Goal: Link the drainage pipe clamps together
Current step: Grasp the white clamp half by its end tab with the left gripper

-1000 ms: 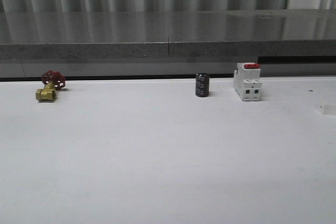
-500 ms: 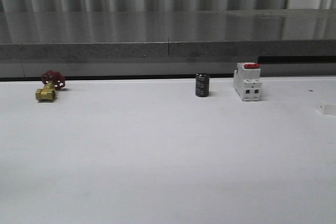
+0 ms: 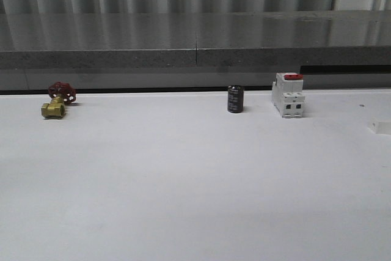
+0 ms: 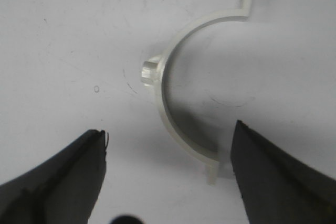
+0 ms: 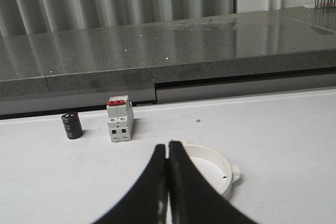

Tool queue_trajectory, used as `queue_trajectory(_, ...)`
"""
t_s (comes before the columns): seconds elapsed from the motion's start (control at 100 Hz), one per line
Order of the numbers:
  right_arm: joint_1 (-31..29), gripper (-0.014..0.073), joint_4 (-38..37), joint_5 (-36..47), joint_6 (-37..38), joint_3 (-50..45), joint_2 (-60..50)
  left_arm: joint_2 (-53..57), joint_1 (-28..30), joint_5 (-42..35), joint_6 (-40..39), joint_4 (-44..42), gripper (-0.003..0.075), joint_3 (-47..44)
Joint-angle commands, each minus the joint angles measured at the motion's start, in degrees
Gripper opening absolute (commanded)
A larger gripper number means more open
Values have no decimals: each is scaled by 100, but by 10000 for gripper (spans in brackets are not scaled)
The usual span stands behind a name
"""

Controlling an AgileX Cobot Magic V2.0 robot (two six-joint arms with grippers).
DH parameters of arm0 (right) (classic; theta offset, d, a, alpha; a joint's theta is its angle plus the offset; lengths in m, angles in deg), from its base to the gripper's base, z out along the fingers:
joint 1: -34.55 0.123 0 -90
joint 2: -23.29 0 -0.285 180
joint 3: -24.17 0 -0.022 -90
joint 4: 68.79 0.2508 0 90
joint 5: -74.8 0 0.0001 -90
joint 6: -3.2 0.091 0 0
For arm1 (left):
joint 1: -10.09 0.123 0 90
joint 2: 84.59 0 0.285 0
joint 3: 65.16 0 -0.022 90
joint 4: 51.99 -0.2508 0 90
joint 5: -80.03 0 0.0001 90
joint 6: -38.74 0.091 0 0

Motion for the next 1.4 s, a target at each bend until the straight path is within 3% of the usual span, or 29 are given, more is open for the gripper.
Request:
queue_trajectory(0.0,-26,-67,-7,471,-20,110,-107,-61,93,-220,94,52,494,280)
queue_trajectory(0.49,-26,-67,-7,471,-20,110,-107,-1028,223,-881,270,164,494,608)
queue_trajectory(1.22,-26,-67,-7,471,-20,110,-107,-1413,223,-1034,382,241,490,671)
queue_trajectory(1.29,-26,-67,-7,471,-20,110,-107,-1413,223,-1034,382,221,465,671)
queue_trajectory(1.39,-26,-67,-7,471,-20,110,-107,-1413,223,-1034,382,221,365,671)
